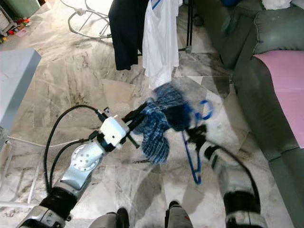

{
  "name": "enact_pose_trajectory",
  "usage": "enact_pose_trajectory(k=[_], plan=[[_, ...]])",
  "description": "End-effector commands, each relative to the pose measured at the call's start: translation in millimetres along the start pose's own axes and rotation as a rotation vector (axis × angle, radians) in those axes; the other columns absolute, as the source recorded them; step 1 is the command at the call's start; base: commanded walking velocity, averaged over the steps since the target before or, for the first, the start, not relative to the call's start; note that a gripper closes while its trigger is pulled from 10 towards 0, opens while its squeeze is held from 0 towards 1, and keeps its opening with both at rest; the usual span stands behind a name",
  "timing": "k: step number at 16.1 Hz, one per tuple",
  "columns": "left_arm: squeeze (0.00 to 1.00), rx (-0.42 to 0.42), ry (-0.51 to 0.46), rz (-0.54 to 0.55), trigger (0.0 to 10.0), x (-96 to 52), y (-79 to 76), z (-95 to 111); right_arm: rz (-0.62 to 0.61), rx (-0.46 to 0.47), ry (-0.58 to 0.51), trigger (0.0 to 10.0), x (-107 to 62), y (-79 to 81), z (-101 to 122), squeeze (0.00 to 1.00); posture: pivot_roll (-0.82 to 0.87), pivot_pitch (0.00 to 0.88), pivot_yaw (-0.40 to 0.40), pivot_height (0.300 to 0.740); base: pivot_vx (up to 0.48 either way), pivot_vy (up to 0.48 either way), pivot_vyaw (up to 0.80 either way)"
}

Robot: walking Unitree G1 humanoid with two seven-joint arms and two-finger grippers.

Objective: Hang hanger

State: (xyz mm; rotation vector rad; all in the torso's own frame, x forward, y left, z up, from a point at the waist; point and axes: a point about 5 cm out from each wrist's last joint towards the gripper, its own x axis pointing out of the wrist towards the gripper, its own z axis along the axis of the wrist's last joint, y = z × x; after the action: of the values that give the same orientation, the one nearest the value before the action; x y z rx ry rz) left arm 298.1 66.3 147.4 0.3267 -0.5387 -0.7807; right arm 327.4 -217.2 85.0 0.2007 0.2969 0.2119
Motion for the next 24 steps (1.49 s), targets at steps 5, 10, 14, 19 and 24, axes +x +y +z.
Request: enact_pose_trajectory(k=[5,10,14,19,24], plan=[[0.0,-0.016,0.147,0.013,10.0,-27.6,-7.4,-24.8,-0.178,0.531,-0.292,10.0,0.9,-24.3,58.8,0.0,-0.23,0.253,0.095,0.74,0.0,0.0,0.0],[0.0,-0.048,0.211,-0.045,10.0,-32.1,-27.9,-36.7,-0.177,0.726,-0.449,10.0,5.8,-14.1,103.5,0.0,-0.25,0.248,0.1,0.74,0.0,0.0,0.0],[0.0,-0.062,0.273,-0.084,10.0,-35.8,-41.3,-48.5,0.139,0.717,-0.381,10.0,16.8,57.4,123.8,0.0,-0.25,0.246,0.097,0.74,0.0,0.0,0.0],[0.0,0.008,0.268,-0.057,10.0,-30.2,-39.9,-50.2,0.2,0.371,-0.231,10.0,16.9,77.8,95.3,0.0,-0.25,0.24,0.088,0.74,0.0,0.0,0.0],[0.0,0.17,0.181,0.227,10.0,-14.1,8.7,-32.4,0.029,0.166,-0.078,10.0,13.0,44.4,50.7,0.0,-0.25,0.241,0.087,0.74,0.0,0.0,0.0]])
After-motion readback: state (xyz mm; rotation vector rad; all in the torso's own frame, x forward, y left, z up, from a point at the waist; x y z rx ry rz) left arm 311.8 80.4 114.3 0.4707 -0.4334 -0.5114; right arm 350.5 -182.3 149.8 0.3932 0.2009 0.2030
